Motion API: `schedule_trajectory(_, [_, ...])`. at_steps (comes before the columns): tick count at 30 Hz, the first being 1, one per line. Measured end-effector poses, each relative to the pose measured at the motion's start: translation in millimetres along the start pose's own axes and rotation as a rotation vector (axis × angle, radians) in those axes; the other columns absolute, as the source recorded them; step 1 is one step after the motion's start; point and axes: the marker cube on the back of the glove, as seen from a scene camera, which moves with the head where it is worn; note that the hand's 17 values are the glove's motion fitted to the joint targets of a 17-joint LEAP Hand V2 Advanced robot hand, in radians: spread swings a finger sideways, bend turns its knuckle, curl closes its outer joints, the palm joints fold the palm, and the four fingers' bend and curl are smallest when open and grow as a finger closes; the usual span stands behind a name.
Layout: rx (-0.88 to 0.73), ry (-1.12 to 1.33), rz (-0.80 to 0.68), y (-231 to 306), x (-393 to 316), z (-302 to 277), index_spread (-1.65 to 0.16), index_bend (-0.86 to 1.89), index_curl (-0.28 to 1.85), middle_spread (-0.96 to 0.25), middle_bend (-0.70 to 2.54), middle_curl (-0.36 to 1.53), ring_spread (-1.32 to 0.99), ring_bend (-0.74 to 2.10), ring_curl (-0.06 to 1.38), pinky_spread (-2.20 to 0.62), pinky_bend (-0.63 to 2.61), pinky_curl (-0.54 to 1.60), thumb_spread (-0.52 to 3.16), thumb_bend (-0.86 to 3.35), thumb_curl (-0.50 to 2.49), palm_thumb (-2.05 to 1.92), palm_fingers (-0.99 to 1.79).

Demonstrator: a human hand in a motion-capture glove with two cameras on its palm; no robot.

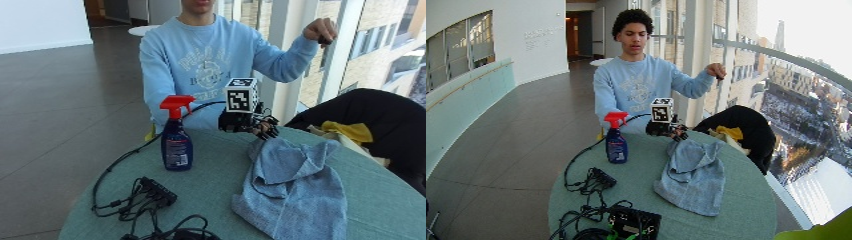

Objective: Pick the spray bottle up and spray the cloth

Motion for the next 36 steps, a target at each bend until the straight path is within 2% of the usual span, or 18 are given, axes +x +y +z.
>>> schedule_trajectory(9, [0.011, 0.005, 0.03, -2.8, 8.1, -3.5, -0.37, 0.16, 0.17, -0.09, 0.36, 0.19, -0.03, 0.33, 0.18, 0.17, 0.31, 0.18, 0.84, 0.35, 0.17, 0.57, 0.59])
schedule_trajectory(22, [0.008, 0.034, 0.056, 6.2, 15.9, -13.1, -0.42, 0.16, 0.23, -0.1, 0.32, 0.26, -0.03, 0.31, 0.22, 0.2, 0.27, 0.23, 1.09, 0.27, 0.22, 0.59, 0.58])
schedule_trajectory(29, [0.037, 0.0, 0.093, 53.6, 18.1, -30.7, -0.42, 0.16, 0.25, -0.1, 0.3, 0.29, -0.03, 0.29, 0.24, 0.21, 0.25, 0.25, 1.14, 0.21, 0.23, 0.58, 0.59])
schedule_trajectory(36, [0.052, -0.023, 0.129, 127.8, 13.5, -45.4, -0.41, 0.16, 0.27, -0.1, 0.28, 0.31, -0.04, 0.28, 0.25, 0.2, 0.24, 0.27, 1.15, 0.16, 0.24, 0.59, 0.6])
